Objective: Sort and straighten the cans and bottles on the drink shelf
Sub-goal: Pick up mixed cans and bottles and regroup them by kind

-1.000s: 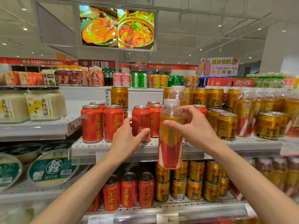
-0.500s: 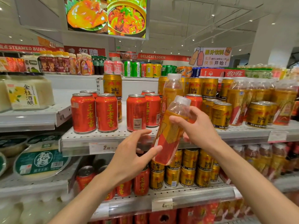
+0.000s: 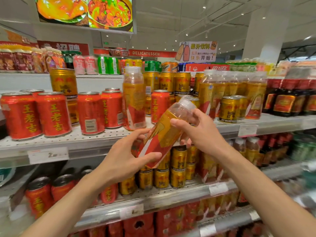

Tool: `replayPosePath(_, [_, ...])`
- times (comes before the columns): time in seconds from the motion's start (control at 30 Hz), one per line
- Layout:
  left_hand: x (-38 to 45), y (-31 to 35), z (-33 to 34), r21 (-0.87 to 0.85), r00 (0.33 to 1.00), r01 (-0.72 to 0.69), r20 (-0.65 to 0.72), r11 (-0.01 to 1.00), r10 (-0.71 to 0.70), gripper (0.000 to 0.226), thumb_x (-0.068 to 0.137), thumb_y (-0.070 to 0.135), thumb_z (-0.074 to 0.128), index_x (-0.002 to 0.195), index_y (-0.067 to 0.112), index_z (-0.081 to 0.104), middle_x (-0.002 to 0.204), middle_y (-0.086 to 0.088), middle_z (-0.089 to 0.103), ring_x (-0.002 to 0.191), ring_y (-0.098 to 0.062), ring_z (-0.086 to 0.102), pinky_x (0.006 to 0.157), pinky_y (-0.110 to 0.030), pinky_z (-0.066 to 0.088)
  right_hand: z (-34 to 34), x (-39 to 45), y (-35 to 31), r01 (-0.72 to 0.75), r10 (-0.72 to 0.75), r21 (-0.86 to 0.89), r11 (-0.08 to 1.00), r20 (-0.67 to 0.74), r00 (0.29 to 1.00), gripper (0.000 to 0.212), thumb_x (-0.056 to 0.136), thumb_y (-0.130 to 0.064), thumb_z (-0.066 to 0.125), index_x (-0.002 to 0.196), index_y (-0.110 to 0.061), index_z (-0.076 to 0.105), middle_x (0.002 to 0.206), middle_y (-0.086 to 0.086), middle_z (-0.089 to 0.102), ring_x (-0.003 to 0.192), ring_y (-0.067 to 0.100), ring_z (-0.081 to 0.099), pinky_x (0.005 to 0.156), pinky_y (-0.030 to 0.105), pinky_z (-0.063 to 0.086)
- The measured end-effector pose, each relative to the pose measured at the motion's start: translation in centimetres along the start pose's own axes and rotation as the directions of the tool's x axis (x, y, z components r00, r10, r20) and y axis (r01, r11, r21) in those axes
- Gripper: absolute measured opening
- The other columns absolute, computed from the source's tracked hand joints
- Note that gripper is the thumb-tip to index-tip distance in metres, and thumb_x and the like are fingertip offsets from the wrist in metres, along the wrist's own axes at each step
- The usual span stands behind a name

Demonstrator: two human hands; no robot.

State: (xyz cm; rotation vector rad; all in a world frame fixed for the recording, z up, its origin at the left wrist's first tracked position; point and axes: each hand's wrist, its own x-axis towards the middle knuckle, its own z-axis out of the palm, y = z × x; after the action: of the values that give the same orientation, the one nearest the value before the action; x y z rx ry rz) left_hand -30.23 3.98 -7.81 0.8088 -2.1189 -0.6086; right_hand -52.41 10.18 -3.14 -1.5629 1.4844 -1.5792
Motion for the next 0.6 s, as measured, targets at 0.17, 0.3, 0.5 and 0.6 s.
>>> replayPosePath(0.17, [2.8, 4.1, 6.1, 0.044, 1.000, -0.007, 0.008, 0.999, 0.007, 0.068, 0.071, 0.066, 0.076, 0.132, 0.055, 0.048, 0.112, 0.022, 0.067, 0.104, 0.001, 0.063, 0.091, -0.032, 0.054, -8.0, 0.4, 2.3, 0.021, -0.020, -0.030, 0.999, 0.030, 0.999, 0.051, 0.084, -0.042, 0.077, 0.129, -0.028, 0.057, 0.119, -0.008, 0.071, 0.068, 0.003, 0.071, 0.046, 0.022, 0.049])
replayPosePath(0.3, [4.7, 6.4, 10.3, 0.062, 1.000, -0.010, 0.001, 0.998, 0.010, 0.064, 0.072, 0.063, 0.077, 0.129, 0.054, 0.050, 0.108, 0.024, 0.065, 0.100, 0.003, 0.061, 0.087, -0.027, 0.055, -13.0, 0.9, 4.0, 0.008, -0.007, -0.020, 1.000, 0.036, 0.999, 0.051, 0.084, -0.043, 0.078, 0.129, -0.029, 0.058, 0.118, -0.005, 0.071, 0.092, 0.015, 0.074, 0.050, 0.023, 0.052])
replayPosePath(0.5, [7.6, 8.1, 14.1, 0.085, 0.999, -0.048, 0.030, 0.995, 0.045, 0.066, 0.068, 0.075, 0.071, 0.127, 0.061, 0.045, 0.108, 0.029, 0.063, 0.099, 0.008, 0.061, 0.086, -0.028, 0.056, -17.7, 1.4, 5.2, -0.001, 0.001, -0.011, 1.000, 0.022, 1.000, 0.042, 0.086, -0.041, 0.075, 0.124, -0.031, 0.059, 0.112, -0.005, 0.074, 0.082, 0.017, 0.076, 0.055, 0.030, 0.058])
replayPosePath(0.6, [9.2, 8.5, 15.2, 0.064, 0.995, -0.086, 0.051, 0.994, 0.083, 0.065, 0.068, 0.075, 0.072, 0.126, 0.059, 0.046, 0.104, 0.029, 0.064, 0.098, 0.004, 0.063, 0.084, -0.028, 0.057, -19.0, 1.7, 5.1, 0.001, -0.001, -0.013, 1.000, -0.027, 1.000, 0.039, 0.087, -0.038, 0.074, 0.122, -0.030, 0.059, 0.108, -0.007, 0.075, 0.073, 0.011, 0.075, 0.055, 0.033, 0.059])
